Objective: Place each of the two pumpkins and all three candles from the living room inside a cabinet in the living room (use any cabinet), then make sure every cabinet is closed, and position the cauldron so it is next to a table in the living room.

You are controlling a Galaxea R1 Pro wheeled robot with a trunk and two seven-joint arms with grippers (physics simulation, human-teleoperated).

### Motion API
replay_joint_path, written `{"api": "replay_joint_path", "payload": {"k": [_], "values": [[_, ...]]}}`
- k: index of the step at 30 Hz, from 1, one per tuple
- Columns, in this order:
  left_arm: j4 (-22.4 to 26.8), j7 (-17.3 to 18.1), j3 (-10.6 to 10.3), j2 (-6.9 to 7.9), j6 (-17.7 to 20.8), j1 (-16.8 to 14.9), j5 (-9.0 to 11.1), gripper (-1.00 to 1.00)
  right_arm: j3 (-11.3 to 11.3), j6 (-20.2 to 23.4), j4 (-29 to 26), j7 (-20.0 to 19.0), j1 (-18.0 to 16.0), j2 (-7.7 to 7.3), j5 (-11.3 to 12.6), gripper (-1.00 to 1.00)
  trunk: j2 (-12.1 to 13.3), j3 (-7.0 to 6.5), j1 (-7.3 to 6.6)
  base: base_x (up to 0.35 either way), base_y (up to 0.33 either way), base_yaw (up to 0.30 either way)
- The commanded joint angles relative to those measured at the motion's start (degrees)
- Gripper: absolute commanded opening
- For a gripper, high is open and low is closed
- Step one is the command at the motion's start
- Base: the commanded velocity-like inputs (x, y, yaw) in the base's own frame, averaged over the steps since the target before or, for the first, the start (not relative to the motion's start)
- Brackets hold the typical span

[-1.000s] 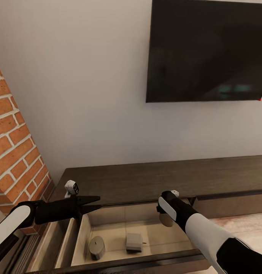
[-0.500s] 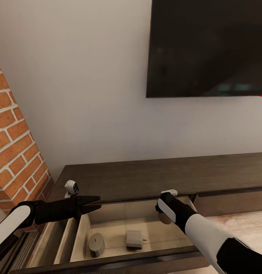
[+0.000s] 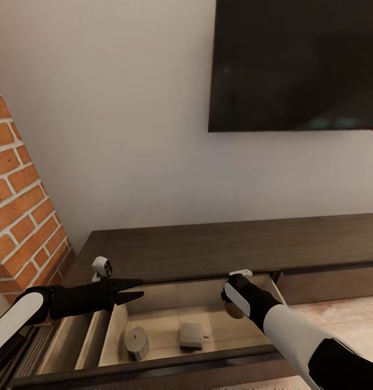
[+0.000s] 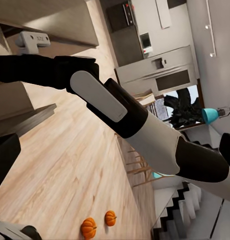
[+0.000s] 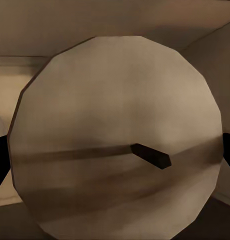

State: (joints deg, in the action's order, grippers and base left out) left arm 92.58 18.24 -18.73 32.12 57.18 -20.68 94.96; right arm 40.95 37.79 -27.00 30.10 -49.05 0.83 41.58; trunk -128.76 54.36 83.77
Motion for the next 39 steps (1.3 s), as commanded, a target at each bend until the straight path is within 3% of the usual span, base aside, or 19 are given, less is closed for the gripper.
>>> {"api": "replay_joint_path", "payload": {"k": [1, 36, 39], "values": [[0.0, 0.5, -0.1, 0.05, 0.0, -0.1, -0.3, 1.0, 0.4, 0.0, -0.1, 0.5, -0.1, -0.04, 0.7, -1.0, -0.4, 0.24, 0.21, 0.0, 0.0, 0.0], [0.0, 0.5, -0.1, 0.05, 0.0, -0.1, -0.3, 1.0, 0.5, -1.0, -0.1, 0.5, -0.1, -0.04, 0.7, -1.0, -14.5, 6.52, 7.9, 0.0, 0.0, 0.0], [0.0, 0.5, -0.1, 0.05, 0.0, -0.1, -0.3, 1.0, 0.5, -1.0, -0.1, 0.5, -0.1, -0.04, 0.7, -1.0, -14.5, 7.18, 7.98, 0.0, 0.0, 0.0]]}}
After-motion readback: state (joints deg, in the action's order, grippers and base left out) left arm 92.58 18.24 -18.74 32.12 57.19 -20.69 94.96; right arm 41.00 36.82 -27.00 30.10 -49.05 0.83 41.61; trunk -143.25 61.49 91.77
